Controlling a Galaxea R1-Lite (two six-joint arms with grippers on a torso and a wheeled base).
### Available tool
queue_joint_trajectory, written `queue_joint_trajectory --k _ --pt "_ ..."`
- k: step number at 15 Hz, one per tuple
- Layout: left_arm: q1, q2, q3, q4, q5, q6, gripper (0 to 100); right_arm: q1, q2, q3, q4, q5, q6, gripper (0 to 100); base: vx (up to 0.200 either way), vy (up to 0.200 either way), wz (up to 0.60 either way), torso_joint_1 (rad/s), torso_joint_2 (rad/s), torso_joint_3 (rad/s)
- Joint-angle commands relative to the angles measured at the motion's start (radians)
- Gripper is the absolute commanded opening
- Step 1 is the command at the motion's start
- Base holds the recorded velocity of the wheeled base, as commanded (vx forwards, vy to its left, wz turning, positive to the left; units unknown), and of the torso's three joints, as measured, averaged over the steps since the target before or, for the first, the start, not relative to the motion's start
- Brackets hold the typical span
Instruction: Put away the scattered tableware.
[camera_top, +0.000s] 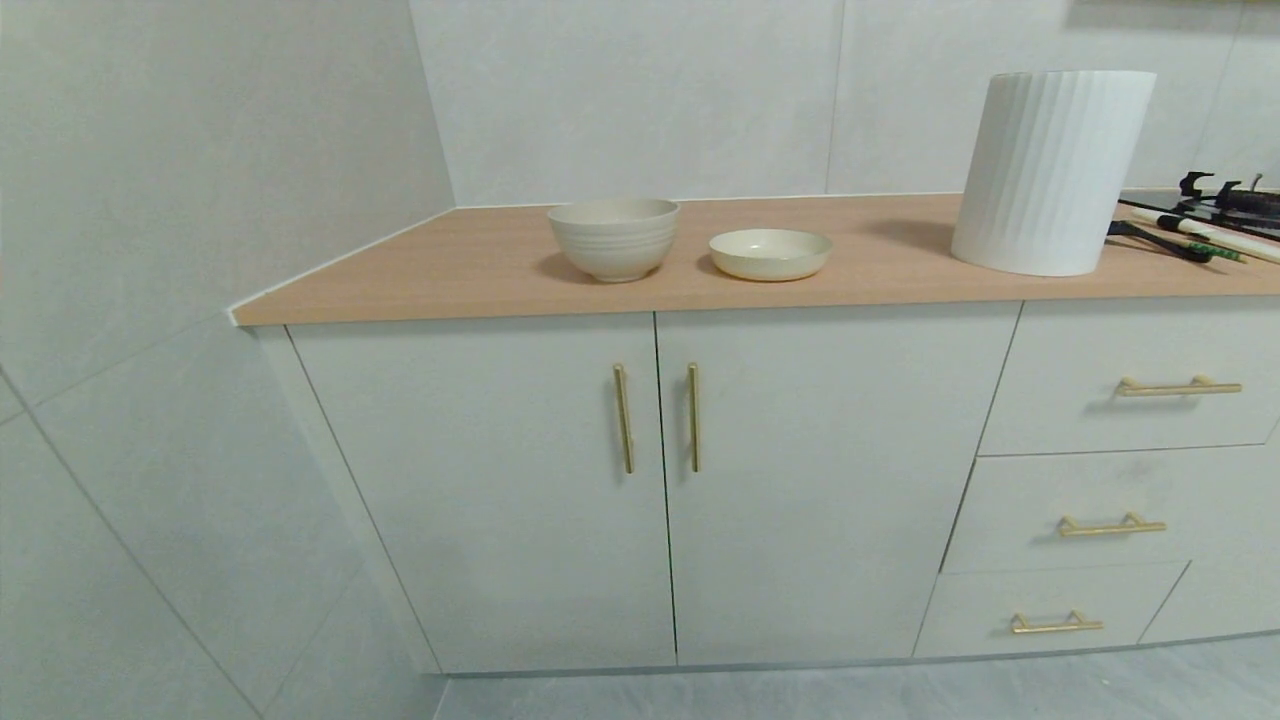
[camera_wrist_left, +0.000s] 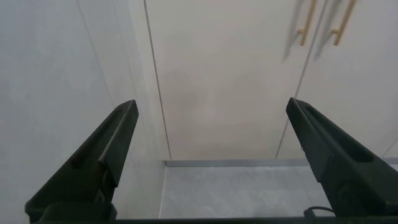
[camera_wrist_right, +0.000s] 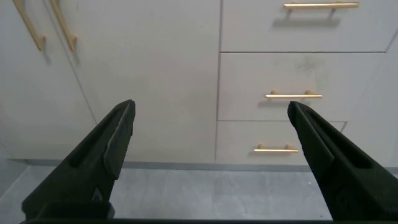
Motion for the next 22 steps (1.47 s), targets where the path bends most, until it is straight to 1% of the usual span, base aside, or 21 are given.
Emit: queue_joint_trajectory --k 1,10,11,12,13,15,17,19,21,22 --pt "0.000 0.002 0.000 0.000 0.000 -0.001 100 0.000 0.000 0.000 0.000 0.000 -0.001 100 0.000 0.000 0.00 0.000 0.00 0.000" --pt "0.000 0.002 0.000 0.001 0.000 -0.001 100 -0.002 0.000 0.000 0.000 0.000 -0.002 100 0.000 0.000 0.00 0.000 0.00 0.000" --pt "0.000 0.002 0.000 0.000 0.000 -0.001 100 0.001 0.005 -0.035 -0.008 0.006 0.022 100 0.000 0.000 0.00 0.000 0.00 0.000" --pt "0.000 0.002 0.000 0.000 0.000 0.001 100 0.018 0.066 -0.117 -0.002 0.013 0.105 100 0.000 0.000 0.00 0.000 0.00 0.000" --pt "0.000 0.002 0.000 0.000 0.000 0.001 100 0.047 0.130 -0.144 0.000 0.028 0.131 100 0.000 0.000 0.00 0.000 0.00 0.000" --pt "0.000 0.000 0.000 0.000 0.000 0.002 100 0.117 0.265 -0.160 0.000 0.100 0.124 100 0.000 0.000 0.00 0.000 0.00 0.000" --pt "0.000 0.002 0.000 0.000 0.000 0.002 100 0.161 0.469 -0.204 -0.011 0.143 0.044 100 0.000 0.000 0.00 0.000 0.00 0.000" --pt "0.000 0.000 0.000 0.000 0.000 0.002 100 0.205 0.687 -0.305 -0.016 0.166 0.022 100 0.000 0.000 0.00 0.000 0.00 0.000" --pt "0.000 0.002 0.000 0.000 0.000 0.002 100 0.282 0.914 -0.442 -0.016 0.160 0.022 100 0.000 0.000 0.00 0.000 0.00 0.000" --pt "0.000 0.000 0.000 0.000 0.000 0.002 100 0.301 1.005 -0.509 -0.026 0.154 0.025 100 0.000 0.000 0.00 0.000 0.00 0.000"
